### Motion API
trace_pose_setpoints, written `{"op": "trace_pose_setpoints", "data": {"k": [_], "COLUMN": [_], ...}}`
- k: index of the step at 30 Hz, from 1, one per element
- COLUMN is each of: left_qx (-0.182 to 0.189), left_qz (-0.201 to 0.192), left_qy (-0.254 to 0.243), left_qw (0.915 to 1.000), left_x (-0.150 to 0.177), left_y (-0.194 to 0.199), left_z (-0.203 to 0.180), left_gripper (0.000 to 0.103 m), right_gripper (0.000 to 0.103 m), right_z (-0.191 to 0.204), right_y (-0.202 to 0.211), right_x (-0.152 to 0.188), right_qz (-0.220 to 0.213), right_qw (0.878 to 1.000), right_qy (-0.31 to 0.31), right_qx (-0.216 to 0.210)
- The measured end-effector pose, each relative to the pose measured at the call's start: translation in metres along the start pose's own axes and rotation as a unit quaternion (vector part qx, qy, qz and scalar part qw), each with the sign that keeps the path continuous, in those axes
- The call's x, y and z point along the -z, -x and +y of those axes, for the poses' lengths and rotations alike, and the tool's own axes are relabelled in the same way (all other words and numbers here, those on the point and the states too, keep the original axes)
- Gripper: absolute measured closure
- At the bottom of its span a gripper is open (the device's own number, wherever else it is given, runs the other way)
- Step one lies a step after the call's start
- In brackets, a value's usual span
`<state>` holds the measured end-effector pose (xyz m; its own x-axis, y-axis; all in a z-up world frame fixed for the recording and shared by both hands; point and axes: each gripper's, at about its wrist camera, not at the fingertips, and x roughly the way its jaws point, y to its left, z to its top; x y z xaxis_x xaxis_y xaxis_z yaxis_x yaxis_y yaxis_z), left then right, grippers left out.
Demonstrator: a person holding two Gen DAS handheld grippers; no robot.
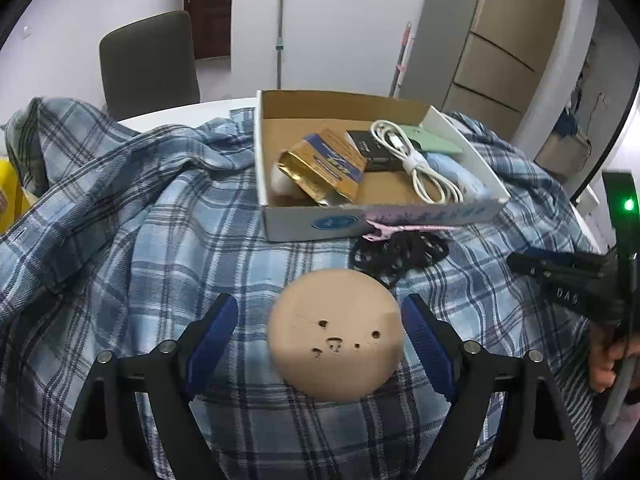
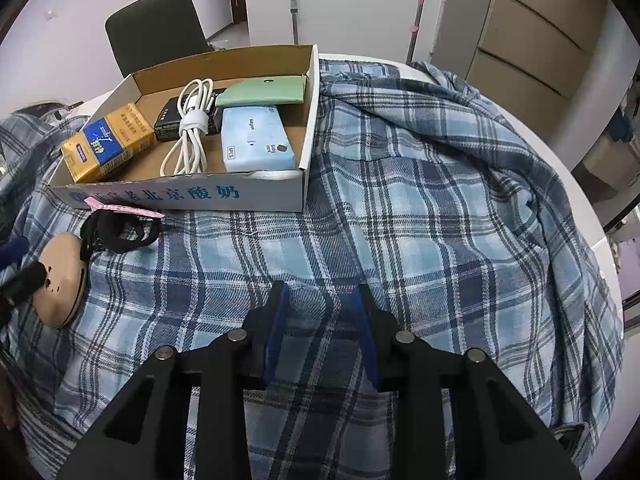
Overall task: Organize soft objects
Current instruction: 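Lower the right tool onto the black hair tie with pink clip and close it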
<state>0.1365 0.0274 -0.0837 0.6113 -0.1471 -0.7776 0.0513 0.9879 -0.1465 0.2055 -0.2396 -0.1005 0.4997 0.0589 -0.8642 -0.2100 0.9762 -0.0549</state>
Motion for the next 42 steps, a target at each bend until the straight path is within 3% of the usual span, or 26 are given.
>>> {"op": "trace_pose_setpoints", "data": {"k": [3, 8, 17, 21, 26, 31, 37, 38, 39, 41, 42], "left_qx": [0.009, 0.052, -0.001, -0.033, -0.030, -0.034, -0.025, -0.027, -0.031, -0.033, -0.029], "left_qz": [-0.002, 0.044, 0.061, 0.068, 0.077, 0.047, -0.003, -0.014, -0.031, -0.066, -0.087], "left_qy": [-0.013, -0.057, -0.076, -0.106, -0.080, -0.071, -0.037, -0.036, -0.038, -0.042, -0.040], "left_qw": [0.9999, 0.9960, 0.9953, 0.9915, 0.9934, 0.9958, 0.9990, 0.9989, 0.9983, 0.9964, 0.9950], "left_x": [0.000, 0.009, 0.004, 0.007, 0.002, 0.002, -0.011, -0.015, -0.020, -0.030, -0.036], "left_y": [0.008, 0.002, -0.021, -0.029, -0.035, -0.022, 0.007, 0.014, 0.021, 0.035, 0.043], "left_z": [0.002, -0.014, -0.027, -0.036, -0.029, -0.025, -0.014, -0.013, -0.014, -0.016, -0.015], "left_gripper": [0.017, 0.017, 0.017, 0.017, 0.016, 0.024, 0.025, 0.025, 0.025, 0.025, 0.025], "right_gripper": [0.072, 0.072, 0.072, 0.072, 0.072, 0.072, 0.072, 0.066, 0.052, 0.034, 0.034], "right_z": [0.000, -0.001, 0.000, 0.000, 0.000, 0.000, 0.001, 0.003, 0.005, 0.012, 0.017], "right_y": [0.000, 0.001, 0.002, 0.002, 0.002, 0.002, 0.003, 0.008, 0.014, 0.033, 0.042], "right_x": [0.001, 0.002, 0.002, 0.002, 0.002, 0.002, 0.000, -0.001, -0.002, -0.006, -0.008], "right_qz": [-0.003, -0.005, -0.006, -0.006, -0.006, -0.007, -0.002, -0.007, -0.018, -0.052, -0.066], "right_qw": [1.000, 1.000, 1.000, 1.000, 1.000, 1.000, 1.000, 1.000, 1.000, 0.998, 0.998], "right_qy": [-0.004, -0.005, -0.005, -0.004, -0.004, -0.003, -0.007, -0.007, -0.009, -0.013, -0.010], "right_qx": [-0.005, -0.006, -0.007, -0.006, -0.006, -0.005, -0.005, -0.006, -0.007, -0.017, -0.022]}}
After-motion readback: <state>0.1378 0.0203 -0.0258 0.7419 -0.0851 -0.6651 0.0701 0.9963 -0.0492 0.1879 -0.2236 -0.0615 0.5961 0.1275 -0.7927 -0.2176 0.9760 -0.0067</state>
